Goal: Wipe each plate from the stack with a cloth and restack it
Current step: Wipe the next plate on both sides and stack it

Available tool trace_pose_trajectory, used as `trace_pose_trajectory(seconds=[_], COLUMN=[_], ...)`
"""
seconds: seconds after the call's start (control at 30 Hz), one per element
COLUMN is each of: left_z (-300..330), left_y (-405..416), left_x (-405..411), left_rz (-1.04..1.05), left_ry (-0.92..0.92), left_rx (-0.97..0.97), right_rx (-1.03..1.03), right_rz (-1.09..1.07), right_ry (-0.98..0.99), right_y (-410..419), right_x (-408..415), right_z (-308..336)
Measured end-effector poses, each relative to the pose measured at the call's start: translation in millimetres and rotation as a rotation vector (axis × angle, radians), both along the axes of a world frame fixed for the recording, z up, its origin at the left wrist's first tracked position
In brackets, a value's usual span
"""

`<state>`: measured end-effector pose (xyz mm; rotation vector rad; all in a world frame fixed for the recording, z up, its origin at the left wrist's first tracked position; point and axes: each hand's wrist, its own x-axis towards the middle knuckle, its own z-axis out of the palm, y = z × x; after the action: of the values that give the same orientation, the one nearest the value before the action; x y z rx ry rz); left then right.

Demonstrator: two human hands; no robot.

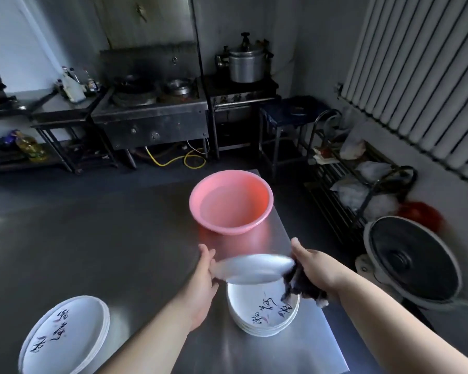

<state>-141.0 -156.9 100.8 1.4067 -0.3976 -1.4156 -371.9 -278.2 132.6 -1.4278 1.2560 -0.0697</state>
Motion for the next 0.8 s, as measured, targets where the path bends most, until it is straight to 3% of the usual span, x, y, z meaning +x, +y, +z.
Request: trace_pose_trajectory(seconds=[0.1, 0.23, 0.3, 0.57, 0.8], left_z=[-18.5, -39.6, -48.8, -79.7, -81.1], left_y=[-4.3, -8.5, -10.0, -21.0, -26.0], left_x=[-9.9, -19.3, -22.6, -26.1, -25.6], left_rz=[-0.060, -0.311, -0.354, -0.294, -0.473], left_ry=[-0.085, -0.582, -0.727, -0.910, -1.306], left_rx=[0.134, 0.318, 0.310, 0.279, 0.346], right_rx=[-0.157, -0.257, -0.280, -0.449, -0.530], right_rz=[0.040, 0.058, 0.052, 0.113, 0.150], right_ry=[0.062, 0.113, 0.140, 0.318, 0.385], right_y=[-3.2, -2.0, -1.6, -15.2, -14.6], right_x=[-10.0, -12.8, -10.5, -11.4, -11.6], right_z=[-30.7, -70.2, -82.4, -101.6, -109.7])
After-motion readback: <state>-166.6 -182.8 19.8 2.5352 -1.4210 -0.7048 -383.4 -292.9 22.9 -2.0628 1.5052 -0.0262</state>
